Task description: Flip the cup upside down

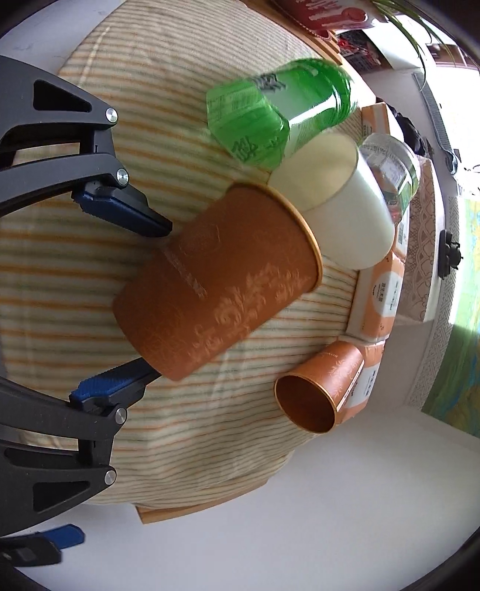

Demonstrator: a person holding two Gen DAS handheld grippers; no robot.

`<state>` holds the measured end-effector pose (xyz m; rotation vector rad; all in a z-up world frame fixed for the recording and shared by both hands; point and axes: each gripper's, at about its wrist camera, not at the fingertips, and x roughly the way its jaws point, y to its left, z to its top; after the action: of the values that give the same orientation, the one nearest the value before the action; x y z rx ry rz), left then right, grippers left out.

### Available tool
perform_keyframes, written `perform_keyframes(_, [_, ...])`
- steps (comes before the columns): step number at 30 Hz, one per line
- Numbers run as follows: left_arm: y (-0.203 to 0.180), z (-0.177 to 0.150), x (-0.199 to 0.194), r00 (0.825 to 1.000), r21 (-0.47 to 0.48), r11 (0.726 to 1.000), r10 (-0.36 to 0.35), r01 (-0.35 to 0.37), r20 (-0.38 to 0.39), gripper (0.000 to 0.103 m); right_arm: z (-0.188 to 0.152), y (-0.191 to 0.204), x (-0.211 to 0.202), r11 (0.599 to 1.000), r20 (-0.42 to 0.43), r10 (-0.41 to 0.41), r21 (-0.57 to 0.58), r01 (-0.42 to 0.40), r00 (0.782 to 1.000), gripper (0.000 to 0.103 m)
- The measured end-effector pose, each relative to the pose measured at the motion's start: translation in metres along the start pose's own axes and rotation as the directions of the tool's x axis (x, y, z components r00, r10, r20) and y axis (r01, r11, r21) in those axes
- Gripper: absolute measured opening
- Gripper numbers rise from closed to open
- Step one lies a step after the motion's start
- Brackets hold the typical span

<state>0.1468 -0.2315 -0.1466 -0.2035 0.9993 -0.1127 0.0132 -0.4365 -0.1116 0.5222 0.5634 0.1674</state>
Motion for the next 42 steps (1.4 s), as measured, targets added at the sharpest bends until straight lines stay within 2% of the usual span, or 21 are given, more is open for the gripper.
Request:
perform_keyframes(3, [0.012, -0.004, -0.006, 1.000, -0.028, 0.999, -0.023, 0.023, 0.000, 0.071, 0.000, 0.001, 0.002, 1.000, -0.001, 0.001, -0.003, -0.001, 1.000, 0.053])
perform_keyframes(5, [0.013, -0.005, -0.010, 0.999, -0.030, 0.998, -0.049, 0.049, -0.002, 0.074, 0.002, 0.006, 0.010, 1.000, -0.018, 0.008, -0.019, -0.008, 1.000, 0.057])
perform_keyframes(7, [0.009, -0.006, -0.018, 0.998, -0.007, 0.998, -0.058, 0.058, 0.030, 0.083, 0.005, 0.012, 0.020, 0.999, -0.033, 0.030, -0.038, -0.031, 0.999, 0.057])
perform_keyframes(9, [0.002, -0.007, -0.025, 0.997, 0.045, 0.997, -0.058, 0.055, 0.059, 0.085, 0.012, 0.019, 0.039, 0.997, -0.070, 0.058, -0.048, -0.061, 0.996, 0.057])
perform_keyframes(12, [0.002, -0.006, -0.033, 0.993, 0.068, 0.996, -0.059, 0.053, 0.102, 0.085, 0.028, 0.023, 0.072, 0.990, -0.161, 0.134, -0.025, -0.139, 0.978, 0.057])
perform_keyframes(13, [0.004, -0.004, -0.034, 0.993, 0.071, 0.996, -0.059, 0.052, 0.104, 0.085, 0.034, 0.023, 0.084, 0.984, -0.192, 0.173, -0.004, -0.177, 0.966, 0.057])
perform_keyframes(14, [0.007, -0.004, -0.037, 0.993, 0.066, 0.996, -0.066, 0.060, 0.102, 0.085, 0.041, 0.021, 0.097, 0.977, -0.230, 0.213, 0.026, -0.213, 0.949, 0.057])
perform_keyframes(16, [0.018, -0.006, -0.043, 0.990, 0.065, 0.993, -0.104, 0.098, 0.097, 0.085, 0.051, 0.020, 0.114, 0.971, -0.259, 0.240, 0.057, -0.234, 0.935, 0.057])
perform_keyframes(18, [0.024, -0.012, -0.052, 0.990, 0.101, 0.991, -0.102, 0.092, 0.102, 0.085, 0.056, 0.024, 0.128, 0.970, -0.302, 0.241, 0.036, -0.241, 0.922, 0.057])
perform_keyframes(20, [0.034, -0.018, -0.063, 0.989, 0.131, 0.989, -0.091, 0.076, 0.119, 0.085, 0.056, 0.036, 0.137, 0.969, -0.338, 0.222, -0.033, -0.247, 0.915, 0.057])
perform_keyframes(24, [0.051, -0.022, -0.070, 0.989, 0.126, 0.989, -0.088, 0.073, 0.121, 0.085, 0.044, 0.067, 0.144, 0.948, -0.386, 0.184, -0.173, -0.267, 0.904, 0.058])
perform_keyframes(26, [0.057, -0.023, -0.073, 0.988, 0.126, 0.990, -0.078, 0.061, 0.134, 0.085, 0.037, 0.076, 0.145, 0.939, -0.392, 0.163, -0.220, -0.264, 0.906, 0.062])
perform_keyframes(27, [0.060, -0.022, -0.073, 0.988, 0.123, 0.990, -0.079, 0.063, 0.131, 0.085, 0.033, 0.081, 0.146, 0.932, -0.393, 0.148, -0.251, -0.261, 0.907, 0.067])
perform_keyframes(30, [0.063, -0.020, -0.070, 0.990, 0.133, 0.989, -0.081, 0.066, 0.117, 0.085, 0.023, 0.095, 0.152, 0.915, -0.396, 0.083, -0.334, -0.228, 0.915, 0.069])
perform_keyframes(35, [0.070, -0.027, -0.072, 0.989, 0.159, 0.985, -0.093, 0.074, 0.119, 0.085, 0.013, 0.104, 0.158, 0.913, -0.429, 0.079, -0.332, -0.238, 0.900, 0.069])
perform_keyframes(42, [0.089, -0.039, -0.080, 0.989, 0.199, 0.979, -0.067, 0.040, 0.130, 0.085, 0.004, 0.105, 0.167, 0.923, -0.419, 0.040, -0.331, -0.194, 0.907, 0.069])
